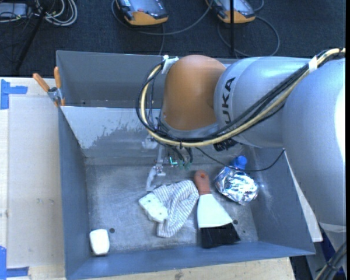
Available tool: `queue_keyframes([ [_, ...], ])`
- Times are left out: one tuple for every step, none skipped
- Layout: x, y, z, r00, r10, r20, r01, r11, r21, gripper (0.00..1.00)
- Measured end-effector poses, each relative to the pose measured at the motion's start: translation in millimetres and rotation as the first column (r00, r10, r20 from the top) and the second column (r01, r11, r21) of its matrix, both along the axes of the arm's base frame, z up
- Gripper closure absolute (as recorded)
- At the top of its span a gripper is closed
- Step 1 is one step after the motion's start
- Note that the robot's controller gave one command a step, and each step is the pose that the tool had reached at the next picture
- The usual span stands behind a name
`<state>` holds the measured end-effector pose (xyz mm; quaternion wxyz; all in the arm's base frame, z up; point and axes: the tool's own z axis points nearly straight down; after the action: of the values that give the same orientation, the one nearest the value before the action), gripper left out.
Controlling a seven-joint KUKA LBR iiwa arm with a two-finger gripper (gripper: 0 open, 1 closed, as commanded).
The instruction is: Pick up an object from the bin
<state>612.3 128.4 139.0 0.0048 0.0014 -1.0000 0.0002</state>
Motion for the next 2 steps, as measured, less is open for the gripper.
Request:
queue_keyframes([
  [1.9,-0.4,4.8,1.000,-0.002,0.008,0.002,1.000,0.001,0.00],
  [-66.5,-56.0,-57.3,0.959,0.280,0.030,-0.280,0.960,0.001,1.00],
])
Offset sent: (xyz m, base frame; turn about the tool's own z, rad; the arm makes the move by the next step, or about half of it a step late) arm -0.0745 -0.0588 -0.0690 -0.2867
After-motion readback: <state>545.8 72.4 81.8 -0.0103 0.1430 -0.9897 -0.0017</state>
